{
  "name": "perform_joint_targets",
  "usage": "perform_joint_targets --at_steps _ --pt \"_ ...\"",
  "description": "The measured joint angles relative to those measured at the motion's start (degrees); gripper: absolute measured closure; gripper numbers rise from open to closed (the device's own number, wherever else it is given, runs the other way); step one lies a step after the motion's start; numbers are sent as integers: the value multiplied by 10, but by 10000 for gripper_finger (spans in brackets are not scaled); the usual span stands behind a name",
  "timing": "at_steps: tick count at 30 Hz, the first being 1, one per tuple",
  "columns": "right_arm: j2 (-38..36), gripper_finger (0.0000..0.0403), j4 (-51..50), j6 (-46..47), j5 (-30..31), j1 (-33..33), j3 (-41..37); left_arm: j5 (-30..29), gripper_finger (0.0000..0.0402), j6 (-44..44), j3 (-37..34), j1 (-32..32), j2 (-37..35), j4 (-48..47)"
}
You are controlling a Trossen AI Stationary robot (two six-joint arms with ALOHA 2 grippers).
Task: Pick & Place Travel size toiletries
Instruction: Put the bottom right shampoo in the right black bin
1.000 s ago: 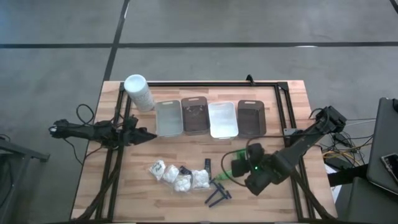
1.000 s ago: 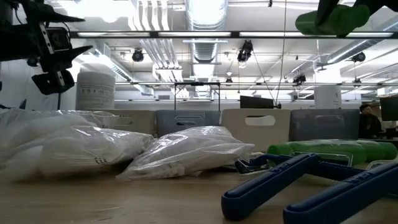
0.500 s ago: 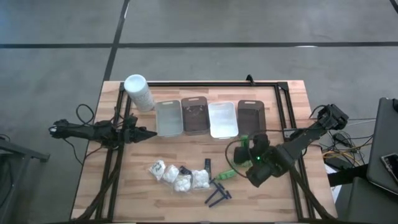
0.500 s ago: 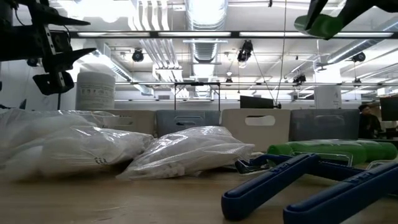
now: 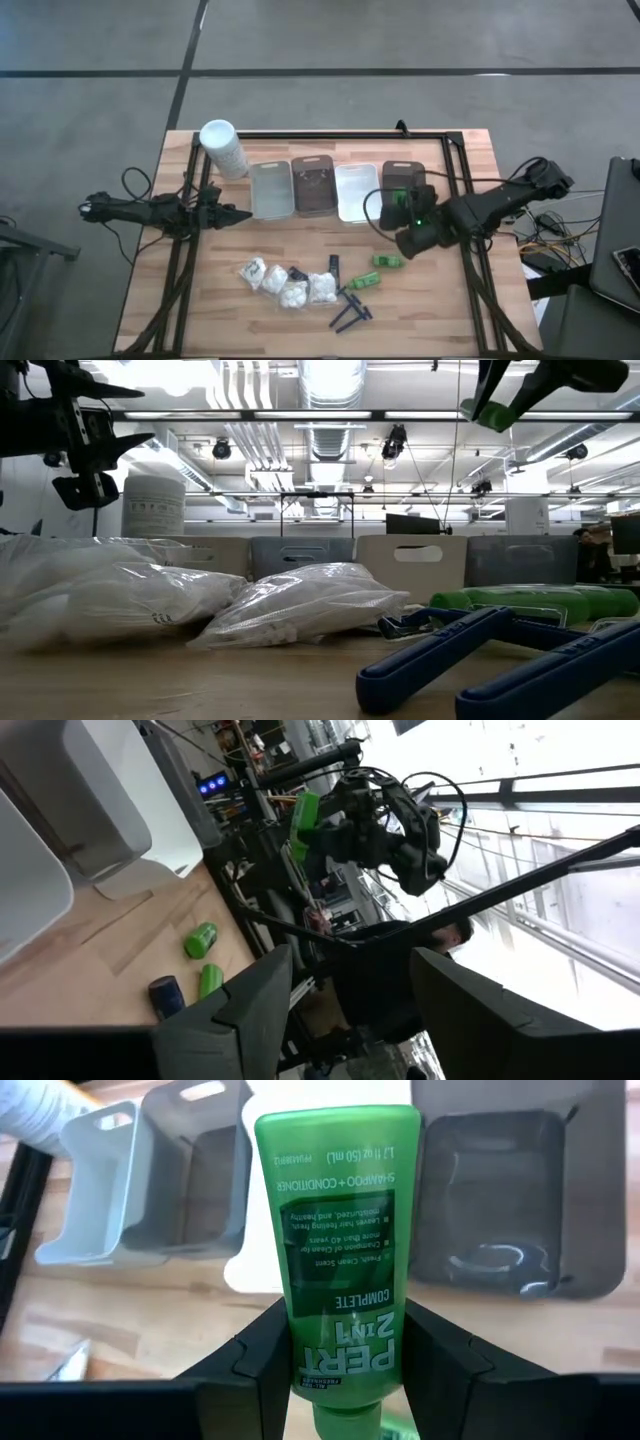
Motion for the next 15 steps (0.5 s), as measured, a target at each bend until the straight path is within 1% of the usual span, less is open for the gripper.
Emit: perform_joint_targets --at_steps 5,15 --pt "-21 259 1 -32 -11 -24 -11 0 190 5 0 0 0 0" --pt "-44 259 20 -34 -13 -24 -43 0 190 6 0 0 0 0"
